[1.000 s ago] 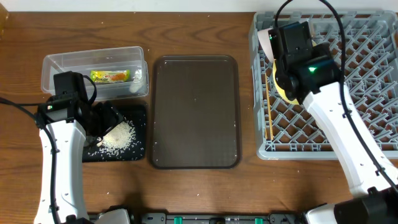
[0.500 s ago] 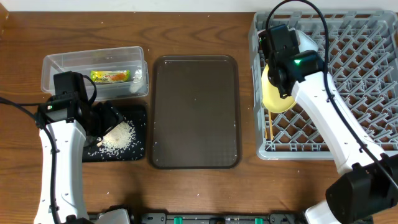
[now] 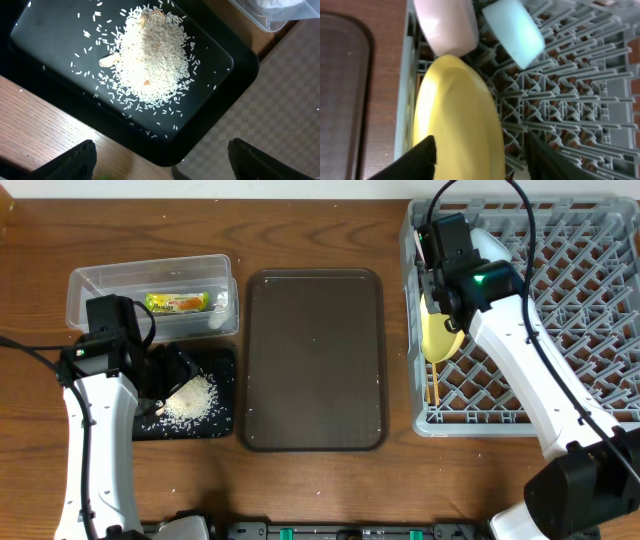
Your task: Sort waste into correct bins and load items into the dishwasher rack
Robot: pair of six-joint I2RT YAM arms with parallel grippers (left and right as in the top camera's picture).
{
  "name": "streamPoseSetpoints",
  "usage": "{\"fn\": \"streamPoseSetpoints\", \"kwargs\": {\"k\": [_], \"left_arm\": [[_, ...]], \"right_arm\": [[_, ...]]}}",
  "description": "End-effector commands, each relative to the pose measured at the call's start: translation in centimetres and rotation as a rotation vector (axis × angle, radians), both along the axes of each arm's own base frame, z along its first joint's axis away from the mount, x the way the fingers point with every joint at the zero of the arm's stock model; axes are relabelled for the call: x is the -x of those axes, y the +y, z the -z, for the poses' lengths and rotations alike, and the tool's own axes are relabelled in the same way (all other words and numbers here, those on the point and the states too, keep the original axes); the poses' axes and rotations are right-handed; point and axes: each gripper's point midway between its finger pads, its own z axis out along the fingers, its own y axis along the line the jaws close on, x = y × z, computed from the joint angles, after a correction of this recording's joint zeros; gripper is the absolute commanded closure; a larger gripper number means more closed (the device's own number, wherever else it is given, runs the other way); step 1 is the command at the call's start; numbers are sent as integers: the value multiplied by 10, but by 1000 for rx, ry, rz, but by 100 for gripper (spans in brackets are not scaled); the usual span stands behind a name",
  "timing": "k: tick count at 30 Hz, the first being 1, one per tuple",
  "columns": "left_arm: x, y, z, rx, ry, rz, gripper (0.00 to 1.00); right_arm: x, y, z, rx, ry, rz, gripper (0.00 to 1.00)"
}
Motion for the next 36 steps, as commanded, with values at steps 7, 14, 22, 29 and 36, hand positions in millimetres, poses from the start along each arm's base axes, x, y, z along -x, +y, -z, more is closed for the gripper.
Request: {"fn": "streamPoseSetpoints", "kwargs": {"k": [7, 14, 22, 29, 36], "left_arm": [[0, 0, -1, 2, -2, 6, 10], [-22, -38, -8, 68, -105, 282, 9], [-8, -80, -3, 45, -44, 523, 8], [19, -77, -1, 36, 38, 544, 8], [34, -73, -21, -64, -184, 564, 8]], "right_arm": [[8, -13, -52, -158, -159, 111, 23], [32, -26, -59, -471, -59, 75, 21], [88, -32, -29, -585, 239, 8, 4], [115, -24, -22, -573, 289, 5, 1], [133, -19, -2, -530, 73, -32, 1]]}}
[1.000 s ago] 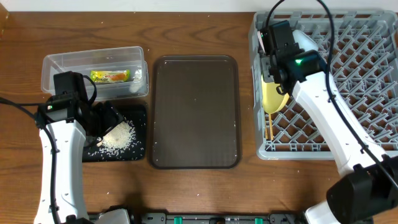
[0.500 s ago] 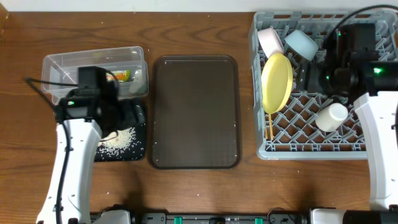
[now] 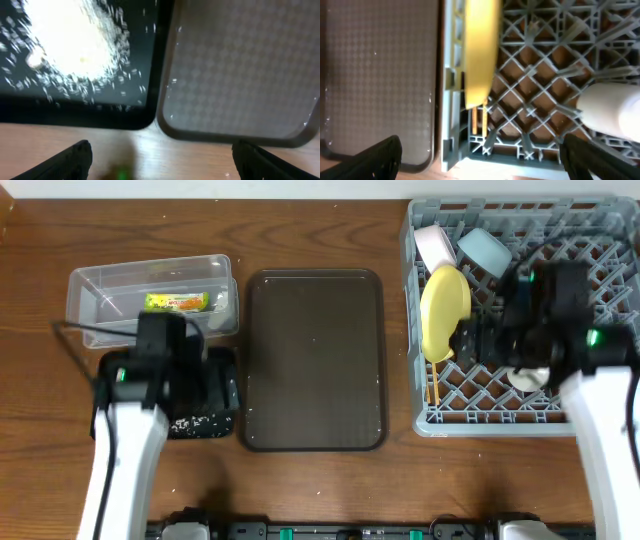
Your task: Sort waste into correct bins and load items into the dishwasher rack
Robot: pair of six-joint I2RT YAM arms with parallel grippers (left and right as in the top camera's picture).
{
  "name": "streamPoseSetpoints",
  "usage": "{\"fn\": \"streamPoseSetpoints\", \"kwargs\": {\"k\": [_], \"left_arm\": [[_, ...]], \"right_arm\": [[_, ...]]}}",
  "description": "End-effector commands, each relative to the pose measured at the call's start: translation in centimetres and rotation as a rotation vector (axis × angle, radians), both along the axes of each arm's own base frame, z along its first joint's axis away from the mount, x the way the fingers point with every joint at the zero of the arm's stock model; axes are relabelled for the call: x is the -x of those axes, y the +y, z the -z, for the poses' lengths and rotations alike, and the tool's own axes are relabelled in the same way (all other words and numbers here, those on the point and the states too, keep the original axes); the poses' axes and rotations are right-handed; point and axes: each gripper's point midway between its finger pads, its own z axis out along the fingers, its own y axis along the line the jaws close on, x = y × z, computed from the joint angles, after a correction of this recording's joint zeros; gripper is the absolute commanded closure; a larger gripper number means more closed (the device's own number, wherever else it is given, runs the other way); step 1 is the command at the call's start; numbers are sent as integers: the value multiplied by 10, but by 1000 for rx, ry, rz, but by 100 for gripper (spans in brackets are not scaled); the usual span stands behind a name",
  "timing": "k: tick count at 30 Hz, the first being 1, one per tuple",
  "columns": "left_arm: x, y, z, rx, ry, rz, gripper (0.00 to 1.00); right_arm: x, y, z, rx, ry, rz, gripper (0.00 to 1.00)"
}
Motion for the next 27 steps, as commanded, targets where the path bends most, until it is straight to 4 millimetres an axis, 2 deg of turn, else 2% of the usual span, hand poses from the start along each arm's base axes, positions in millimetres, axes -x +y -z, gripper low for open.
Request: {"fn": "streamPoseSetpoints", "kwargs": {"k": [1, 7, 11, 20, 27], "left_arm": [[10, 3, -15, -35, -165, 26, 8], [26, 3, -30, -35, -393, 12, 7], [27, 3, -44, -36, -495, 11, 7], [27, 3, -46, -37, -509, 11, 7], [27, 3, -46, -37, -509, 11, 7]], "right_arm": [[21, 6, 6, 23, -125, -9, 1], [46, -4, 22, 31, -351, 122, 1], [65, -6, 39, 17, -376, 122, 1], [97, -13, 88, 60, -216, 113, 1], [117, -17, 104, 87, -113, 108, 1]]}}
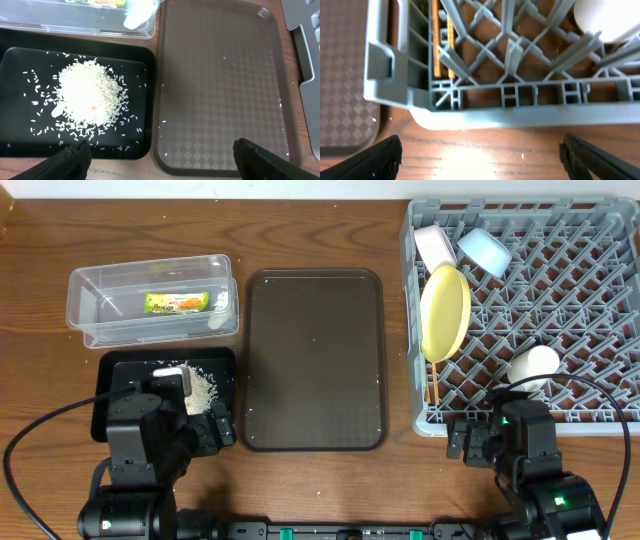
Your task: Sort waste into correct bins and load items into the dishwasher rack
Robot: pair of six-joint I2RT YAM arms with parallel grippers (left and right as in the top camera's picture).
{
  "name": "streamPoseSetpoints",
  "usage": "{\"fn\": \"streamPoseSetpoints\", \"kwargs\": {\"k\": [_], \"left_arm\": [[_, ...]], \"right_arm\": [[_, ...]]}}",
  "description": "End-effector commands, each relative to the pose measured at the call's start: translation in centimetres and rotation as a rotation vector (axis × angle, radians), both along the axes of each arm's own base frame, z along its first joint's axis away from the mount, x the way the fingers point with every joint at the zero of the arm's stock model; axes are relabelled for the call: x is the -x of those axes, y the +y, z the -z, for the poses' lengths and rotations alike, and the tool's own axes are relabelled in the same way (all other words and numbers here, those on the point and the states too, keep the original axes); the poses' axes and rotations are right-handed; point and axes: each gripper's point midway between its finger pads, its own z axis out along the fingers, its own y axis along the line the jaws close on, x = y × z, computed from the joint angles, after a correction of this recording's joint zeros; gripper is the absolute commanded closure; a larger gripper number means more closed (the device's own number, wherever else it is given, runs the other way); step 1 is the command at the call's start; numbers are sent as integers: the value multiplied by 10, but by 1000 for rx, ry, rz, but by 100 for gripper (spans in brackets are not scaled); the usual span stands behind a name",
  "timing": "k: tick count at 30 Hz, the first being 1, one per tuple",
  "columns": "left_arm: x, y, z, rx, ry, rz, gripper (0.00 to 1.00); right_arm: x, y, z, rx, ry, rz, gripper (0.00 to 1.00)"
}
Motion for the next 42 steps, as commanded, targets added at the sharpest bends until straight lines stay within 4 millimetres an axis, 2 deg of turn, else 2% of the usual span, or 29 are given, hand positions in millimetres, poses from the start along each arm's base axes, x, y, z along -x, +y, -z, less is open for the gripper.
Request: {"fn": "streamPoseSetpoints", "kwargs": {"k": [1, 9, 12, 18, 27, 31, 35, 42], "left_arm": [[0, 2, 1, -21, -1, 0, 7], [0, 2, 1, -21, -1, 0, 7], [0, 2, 1, -21, -1, 0, 7], [0, 2, 1, -21, -1, 0, 7], [0, 2, 1, -21, -1, 0, 6], [0, 2, 1, -21, -2, 0, 6], [0, 2, 1, -21, -1, 0, 6], [0, 2, 1, -21, -1, 0, 6]], "right_arm": [[4, -1, 4, 8, 20, 9, 2], [5, -7, 2, 31, 11, 28, 1], [2, -11, -4, 32, -37, 35, 1], [-16, 1, -37, 51, -325, -137, 1], [-33, -7, -67, 36, -728, -82, 1], [-40, -9, -69, 42, -840, -63, 1], [-51, -9, -57, 48, -905, -62, 1], [-50, -9, -57, 174, -916, -134, 1]]}}
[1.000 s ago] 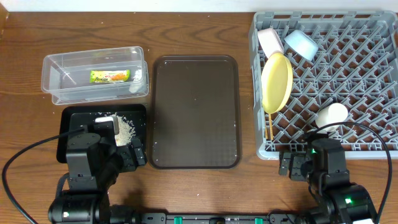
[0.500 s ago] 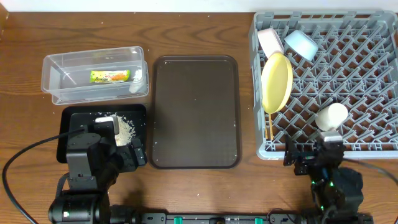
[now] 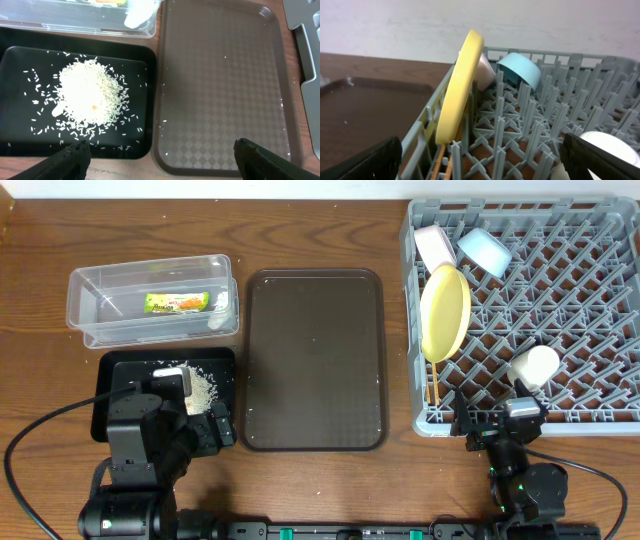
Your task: Sort waste into correct bins and load items into the dishwasher rack
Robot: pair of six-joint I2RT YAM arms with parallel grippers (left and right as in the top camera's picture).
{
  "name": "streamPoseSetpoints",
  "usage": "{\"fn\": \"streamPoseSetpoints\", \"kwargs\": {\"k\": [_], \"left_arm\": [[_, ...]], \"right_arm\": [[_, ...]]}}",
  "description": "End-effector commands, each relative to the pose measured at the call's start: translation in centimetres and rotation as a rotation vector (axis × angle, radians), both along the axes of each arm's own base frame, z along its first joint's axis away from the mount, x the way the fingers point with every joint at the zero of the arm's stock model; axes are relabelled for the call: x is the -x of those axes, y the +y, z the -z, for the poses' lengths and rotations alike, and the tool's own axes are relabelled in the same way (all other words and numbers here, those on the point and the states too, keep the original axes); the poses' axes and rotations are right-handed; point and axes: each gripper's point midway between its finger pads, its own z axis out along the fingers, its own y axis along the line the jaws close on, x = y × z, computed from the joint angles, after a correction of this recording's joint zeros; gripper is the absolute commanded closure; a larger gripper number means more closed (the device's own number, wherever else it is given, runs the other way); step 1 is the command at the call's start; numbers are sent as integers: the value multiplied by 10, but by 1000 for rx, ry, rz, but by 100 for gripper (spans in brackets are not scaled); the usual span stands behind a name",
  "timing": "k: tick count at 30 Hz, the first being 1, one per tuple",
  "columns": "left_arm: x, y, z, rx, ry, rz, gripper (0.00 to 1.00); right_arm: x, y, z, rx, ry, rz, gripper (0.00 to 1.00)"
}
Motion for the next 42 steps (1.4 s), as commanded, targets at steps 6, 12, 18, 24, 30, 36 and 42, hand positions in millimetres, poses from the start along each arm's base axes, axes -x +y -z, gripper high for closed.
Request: {"fn": "streamPoseSetpoints", "kwargs": {"k": [6, 12, 18, 24, 30, 36, 42], "left_arm": [[0, 2, 0, -18, -4, 2, 6], [0, 2, -1, -18, -5, 2, 6], [0, 2, 0, -18, -4, 2, 6], [0, 2, 0, -18, -4, 2, 6], [0, 2, -1, -18, -4, 2, 6], [0, 2, 0, -19, -1, 2, 6], [9, 2, 2, -30, -51, 7, 6]], "right_arm": [[-1, -5, 1, 66, -12, 15, 1], [-1, -5, 1, 66, -12, 15, 1], [-1, -5, 1, 66, -12, 15, 1], [-1, -5, 1, 66, -11, 15, 1], [-1, -5, 1, 66, -12, 15, 1], [-1, -5, 1, 66, -12, 15, 1], [-1, -5, 1, 66, -12, 15, 1]]}}
